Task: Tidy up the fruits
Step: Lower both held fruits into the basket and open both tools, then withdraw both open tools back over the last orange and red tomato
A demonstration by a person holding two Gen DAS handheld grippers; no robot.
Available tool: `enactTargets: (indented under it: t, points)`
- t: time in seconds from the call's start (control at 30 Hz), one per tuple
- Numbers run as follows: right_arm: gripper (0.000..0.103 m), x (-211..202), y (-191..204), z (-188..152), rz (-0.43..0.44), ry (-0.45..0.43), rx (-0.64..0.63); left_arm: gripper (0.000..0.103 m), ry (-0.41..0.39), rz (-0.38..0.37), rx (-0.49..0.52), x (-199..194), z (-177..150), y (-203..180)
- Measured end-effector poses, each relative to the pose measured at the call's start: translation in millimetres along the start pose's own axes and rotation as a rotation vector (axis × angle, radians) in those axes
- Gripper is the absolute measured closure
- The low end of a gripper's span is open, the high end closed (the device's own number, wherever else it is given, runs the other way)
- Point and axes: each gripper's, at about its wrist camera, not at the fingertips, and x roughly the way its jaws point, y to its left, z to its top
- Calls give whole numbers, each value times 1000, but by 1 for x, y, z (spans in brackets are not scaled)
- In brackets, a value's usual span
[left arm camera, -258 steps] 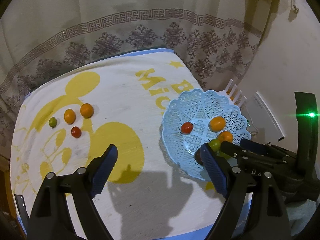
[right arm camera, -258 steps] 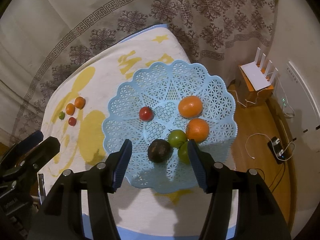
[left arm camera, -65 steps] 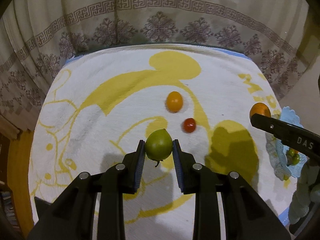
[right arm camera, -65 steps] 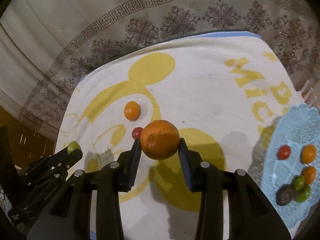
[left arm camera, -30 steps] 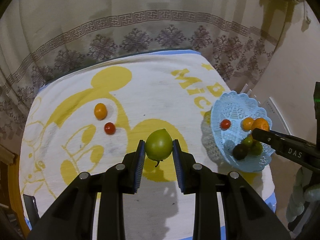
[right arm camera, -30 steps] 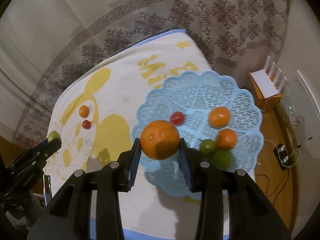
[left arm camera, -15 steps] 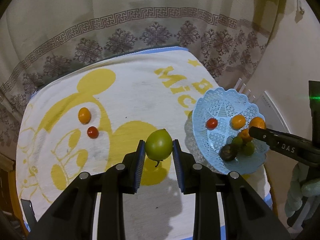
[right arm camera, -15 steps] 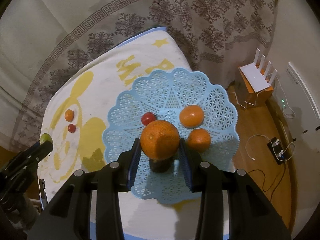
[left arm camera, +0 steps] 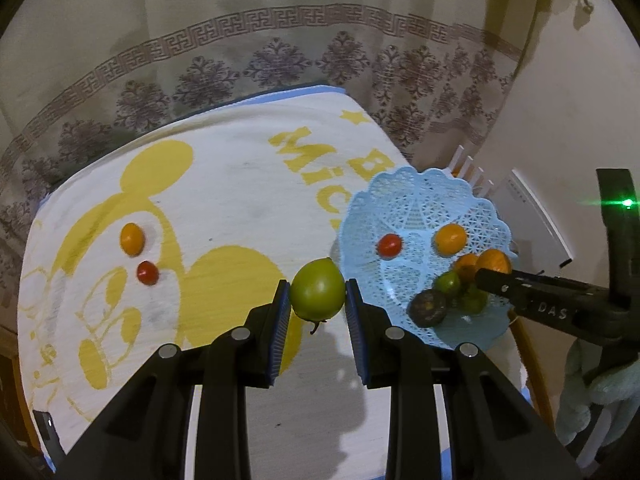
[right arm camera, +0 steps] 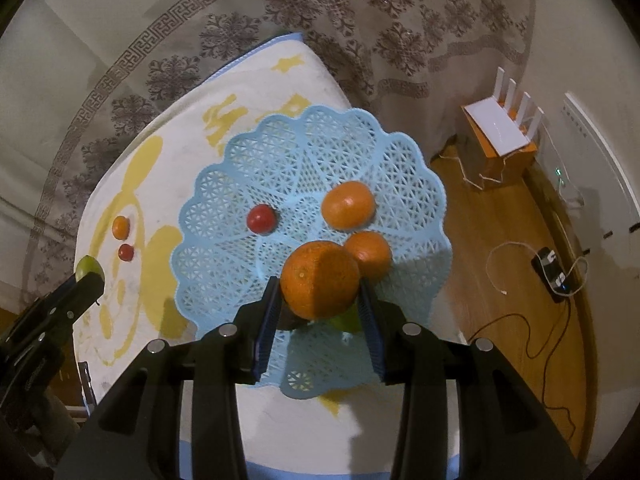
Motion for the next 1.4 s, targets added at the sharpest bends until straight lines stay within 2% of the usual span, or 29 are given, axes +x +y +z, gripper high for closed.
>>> enactTargets:
  t: [0.07, 0.13, 0.17, 0.53, 0.6, 0.63, 0.97, 1.4]
  points:
    - [62, -1, -3, -1, 0, 0, 7, 75, 0, -11, 11, 2, 1, -7]
    - [46, -4, -5, -2, 3, -13, 9, 75, 0, -24, 19, 4, 1, -12]
    - [44, -8, -5, -2, 3, -28, 6, 75, 1, -32, 23, 5, 2, -15]
    - [44, -16, -17, -3, -5, -48, 27, 73, 35, -122, 19, 19, 5, -36]
    - [44, -16, -17, -2, -4, -49, 28, 38, 42, -135, -1, 20, 4, -35]
    - [44, -16, -17, -2, -3, -50, 27, 36, 36, -134, -6, 18, 3, -34]
    - [44, -14, -8, -1, 7, -49, 17, 36, 32, -96, -37, 14, -1, -18]
    - [44, -8, 21, -4, 23, -39, -26, 36, 50, -22, -135, 7, -15, 24]
